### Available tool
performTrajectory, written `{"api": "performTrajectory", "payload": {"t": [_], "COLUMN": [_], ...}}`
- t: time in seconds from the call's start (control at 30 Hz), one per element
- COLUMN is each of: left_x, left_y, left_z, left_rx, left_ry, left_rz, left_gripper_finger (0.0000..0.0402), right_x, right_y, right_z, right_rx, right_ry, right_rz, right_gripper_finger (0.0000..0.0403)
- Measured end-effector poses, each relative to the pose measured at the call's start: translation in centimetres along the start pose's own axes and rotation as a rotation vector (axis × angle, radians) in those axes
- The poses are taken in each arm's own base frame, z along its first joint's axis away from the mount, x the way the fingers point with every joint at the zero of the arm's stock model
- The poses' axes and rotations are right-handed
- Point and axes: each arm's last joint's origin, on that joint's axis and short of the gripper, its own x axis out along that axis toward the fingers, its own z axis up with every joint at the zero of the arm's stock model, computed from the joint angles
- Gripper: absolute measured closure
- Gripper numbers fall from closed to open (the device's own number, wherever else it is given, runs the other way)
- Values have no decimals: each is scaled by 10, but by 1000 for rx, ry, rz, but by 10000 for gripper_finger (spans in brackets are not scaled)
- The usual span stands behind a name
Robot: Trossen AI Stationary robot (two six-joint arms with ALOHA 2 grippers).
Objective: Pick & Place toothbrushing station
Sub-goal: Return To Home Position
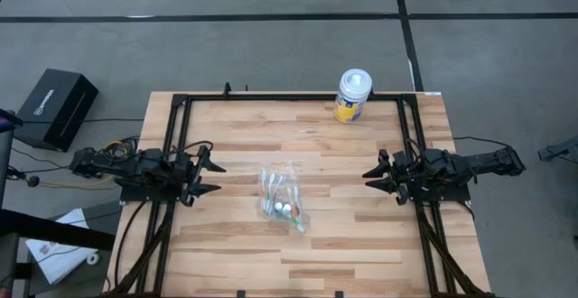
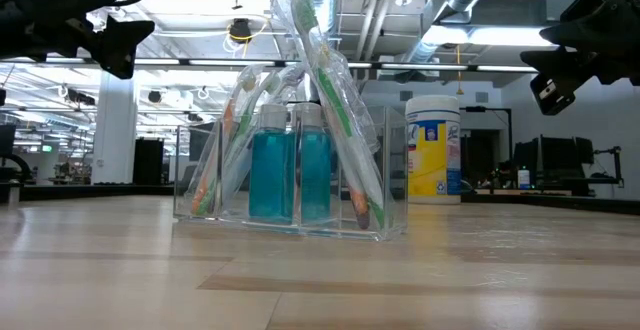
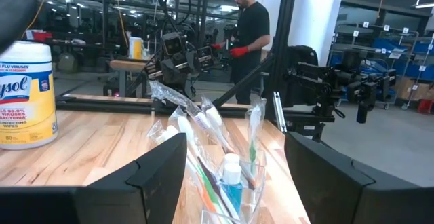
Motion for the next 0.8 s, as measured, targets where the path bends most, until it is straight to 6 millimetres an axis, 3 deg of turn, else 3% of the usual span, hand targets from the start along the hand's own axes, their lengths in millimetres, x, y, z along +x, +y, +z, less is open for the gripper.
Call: {"api": "performTrajectory", "payload": {"t": [0.8], "left_x": [0], "left_y": [0], "left_z": [2], "left_rx": [0], "left_ry": [-16], "left_rz": [-2], "left_gripper_finger": [159], "right_x": [0], "right_y": [0], "right_z": [0], "right_rx": [0], "right_ry": [0], "right_rz": [0], "right_gripper_finger": [274]}}
